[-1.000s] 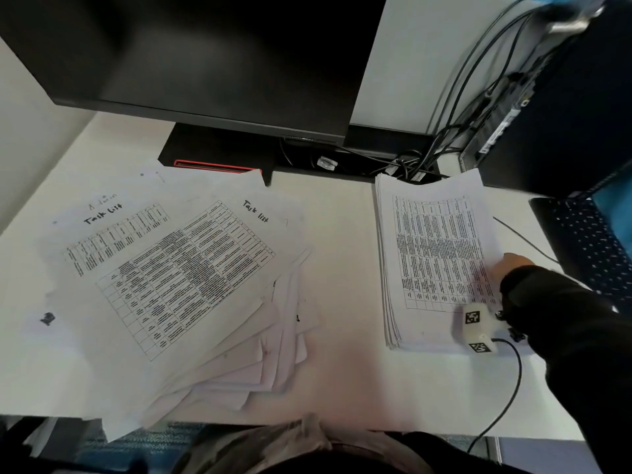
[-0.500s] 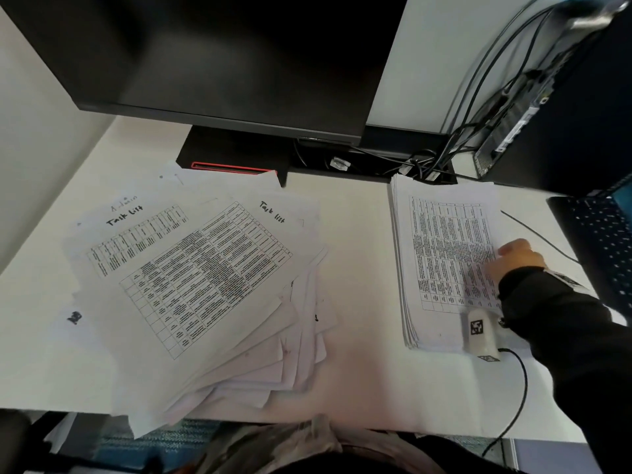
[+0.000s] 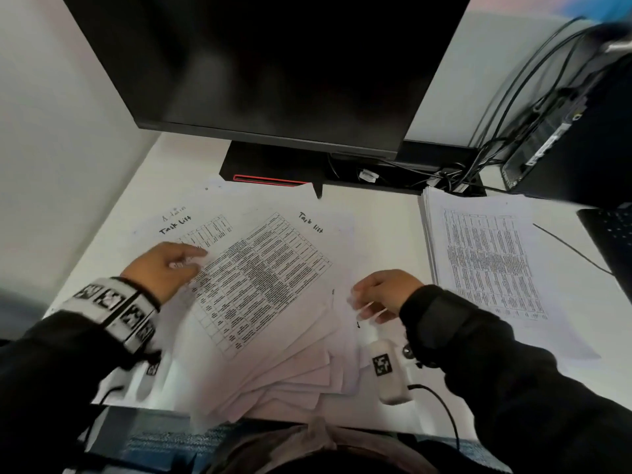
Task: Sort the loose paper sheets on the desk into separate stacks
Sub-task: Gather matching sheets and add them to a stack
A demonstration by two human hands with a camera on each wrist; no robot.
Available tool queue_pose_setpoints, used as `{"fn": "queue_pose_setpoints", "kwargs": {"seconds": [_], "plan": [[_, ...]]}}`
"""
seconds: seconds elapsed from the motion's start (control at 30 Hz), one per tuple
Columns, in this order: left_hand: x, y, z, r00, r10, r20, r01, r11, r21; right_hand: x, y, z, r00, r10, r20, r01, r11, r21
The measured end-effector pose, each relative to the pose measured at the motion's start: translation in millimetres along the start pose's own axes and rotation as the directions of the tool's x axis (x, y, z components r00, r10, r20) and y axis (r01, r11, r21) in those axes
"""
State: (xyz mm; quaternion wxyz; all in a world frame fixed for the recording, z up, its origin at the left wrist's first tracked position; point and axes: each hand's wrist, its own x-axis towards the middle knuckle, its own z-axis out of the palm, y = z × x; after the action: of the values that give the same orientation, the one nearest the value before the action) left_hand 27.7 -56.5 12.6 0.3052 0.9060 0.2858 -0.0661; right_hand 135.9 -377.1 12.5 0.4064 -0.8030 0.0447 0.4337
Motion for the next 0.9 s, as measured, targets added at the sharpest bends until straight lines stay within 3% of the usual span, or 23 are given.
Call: {"fn": "queue_pose_setpoints", "kwargs": {"seconds": [0.13,0.27,0.43,0.5,0.63,0.7,0.77,0.9], "plan": [[29.7,-16.6,5.1,0.989,-0.142,-0.027,0.144,0.947,0.287,6.2,-3.5,25.8,0.997,0.069,-0.031,-0.067,0.997,0.039],[31.5,-17.4,19.2,0.987,-0.16,0.032,0.14,0.934,0.327,8.8,-2.6,39.2,0.996,0.092,-0.008,-0.092,0.996,-0.003],[27.9,-5.0,28.2,0.954,-0.137,0.266,0.062,0.961,0.27,15.6,-2.7,48.2,0.996,0.083,-0.026,-0.084,0.994,-0.064],[22.6,0.0,26.9,0.948,-0.104,0.301,0.021,0.964,0.266,17.1,-2.9,50.2,0.995,0.071,-0.069,-0.077,0.994,-0.082],[3.6,-11.0,9.4,0.965,-0.141,0.221,0.125,0.989,0.084,24.7,-5.0,53.5,0.975,0.033,-0.218,-0.048,0.997,-0.067],[-7.1,-30.9,-0.7,0.961,-0.203,0.187,0.205,0.979,0.007,28.7,-9.7,53.7,0.94,-0.002,-0.341,-0.021,0.998,-0.064],[-17.8,-50.8,-8.7,0.942,-0.296,0.159,0.309,0.948,-0.069,31.7,-15.6,53.5,0.901,-0.071,-0.427,0.029,0.994,-0.106],[-26.3,-79.5,-8.2,0.891,-0.448,0.069,0.452,0.864,-0.224,34.3,-30.6,60.6,0.857,-0.196,-0.477,0.136,0.978,-0.158]]}}
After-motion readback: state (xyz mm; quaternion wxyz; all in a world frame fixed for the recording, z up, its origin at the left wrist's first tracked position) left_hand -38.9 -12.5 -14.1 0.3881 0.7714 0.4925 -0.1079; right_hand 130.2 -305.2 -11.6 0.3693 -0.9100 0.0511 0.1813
